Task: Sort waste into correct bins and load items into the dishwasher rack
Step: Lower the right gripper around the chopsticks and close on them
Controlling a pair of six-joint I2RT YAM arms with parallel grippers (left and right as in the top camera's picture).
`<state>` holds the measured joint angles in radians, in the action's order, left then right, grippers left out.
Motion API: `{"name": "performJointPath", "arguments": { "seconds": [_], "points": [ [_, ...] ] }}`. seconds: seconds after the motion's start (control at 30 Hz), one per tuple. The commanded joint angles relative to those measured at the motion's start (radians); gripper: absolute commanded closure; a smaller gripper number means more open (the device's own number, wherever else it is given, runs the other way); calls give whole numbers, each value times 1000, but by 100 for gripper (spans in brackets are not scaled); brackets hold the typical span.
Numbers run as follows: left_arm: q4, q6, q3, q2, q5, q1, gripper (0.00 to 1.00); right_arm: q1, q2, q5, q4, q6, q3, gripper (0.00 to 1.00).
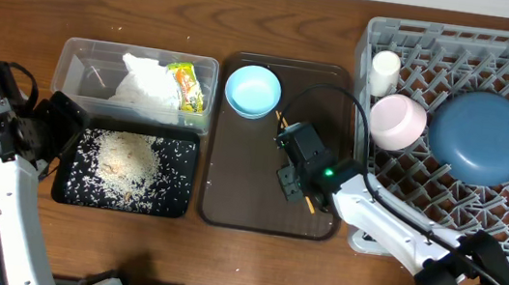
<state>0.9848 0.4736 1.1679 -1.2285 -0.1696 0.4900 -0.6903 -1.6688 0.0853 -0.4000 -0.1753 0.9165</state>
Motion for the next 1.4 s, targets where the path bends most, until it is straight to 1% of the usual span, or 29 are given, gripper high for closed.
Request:
{"name": "performJointPath", "arguments": {
  "seconds": [0.0,0.23,0.57,0.73,1.37],
  "points": [
    [2,-5,18,0,6,5,8,9,-2,19,31,-27,-29,76],
    [2,-5,18,0,6,4,8,10,-2,20,68,-30,-43,78],
    [2,-5,18,0,6,4,8,10,-17,21,94,-30,-43,78],
    [2,-5,18,0,6,5,8,10,-20,71,94,-31,-45,78],
    [2,-5,18,0,6,5,8,9,-20,71,100,-37,-45,77]
  ]
}}
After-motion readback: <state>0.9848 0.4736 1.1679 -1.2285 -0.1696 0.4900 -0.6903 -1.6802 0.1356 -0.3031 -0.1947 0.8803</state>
